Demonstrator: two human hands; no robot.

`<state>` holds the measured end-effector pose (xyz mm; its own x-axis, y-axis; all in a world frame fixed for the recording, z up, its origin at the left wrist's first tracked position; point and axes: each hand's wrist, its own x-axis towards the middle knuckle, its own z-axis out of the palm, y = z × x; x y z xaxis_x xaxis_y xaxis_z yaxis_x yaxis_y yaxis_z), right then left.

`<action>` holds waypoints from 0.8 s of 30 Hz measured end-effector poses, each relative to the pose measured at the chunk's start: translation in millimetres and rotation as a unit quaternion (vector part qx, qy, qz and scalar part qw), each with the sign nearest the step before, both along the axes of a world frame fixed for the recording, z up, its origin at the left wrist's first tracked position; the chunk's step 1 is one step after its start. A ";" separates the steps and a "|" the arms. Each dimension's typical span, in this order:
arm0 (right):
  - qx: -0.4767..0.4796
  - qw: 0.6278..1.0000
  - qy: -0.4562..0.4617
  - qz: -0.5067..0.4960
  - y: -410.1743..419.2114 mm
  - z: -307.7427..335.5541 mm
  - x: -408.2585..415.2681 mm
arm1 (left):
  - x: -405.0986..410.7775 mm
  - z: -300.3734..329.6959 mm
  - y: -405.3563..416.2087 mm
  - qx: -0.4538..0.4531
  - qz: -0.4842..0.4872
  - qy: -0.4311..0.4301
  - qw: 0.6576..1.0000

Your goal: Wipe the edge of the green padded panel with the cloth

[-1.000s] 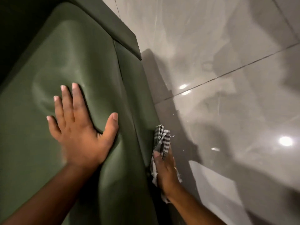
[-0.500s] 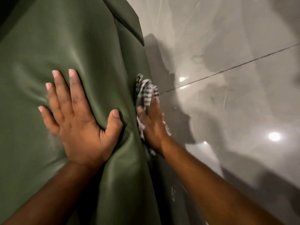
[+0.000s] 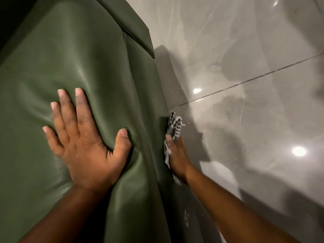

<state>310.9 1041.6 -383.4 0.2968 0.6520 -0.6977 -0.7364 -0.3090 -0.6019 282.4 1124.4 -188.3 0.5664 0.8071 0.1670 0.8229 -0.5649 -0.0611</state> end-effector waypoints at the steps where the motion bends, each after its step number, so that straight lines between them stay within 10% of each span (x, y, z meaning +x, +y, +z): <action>1: 0.002 1.000 0.018 -0.005 14.4 -5.1 10.2 | 0.6 -0.6 0.4 0.000 -0.001 0.000 1.000; 9: 0.026 0.992 -0.120 0.036 96.3 16.8 71.4 | -5.2 -5.8 5.8 0.009 -0.020 -0.015 1.000; 24: 0.048 0.984 -0.171 0.012 -72.5 70.5 -51.0 | -70.4 44.8 -71.6 -0.088 0.021 0.084 0.992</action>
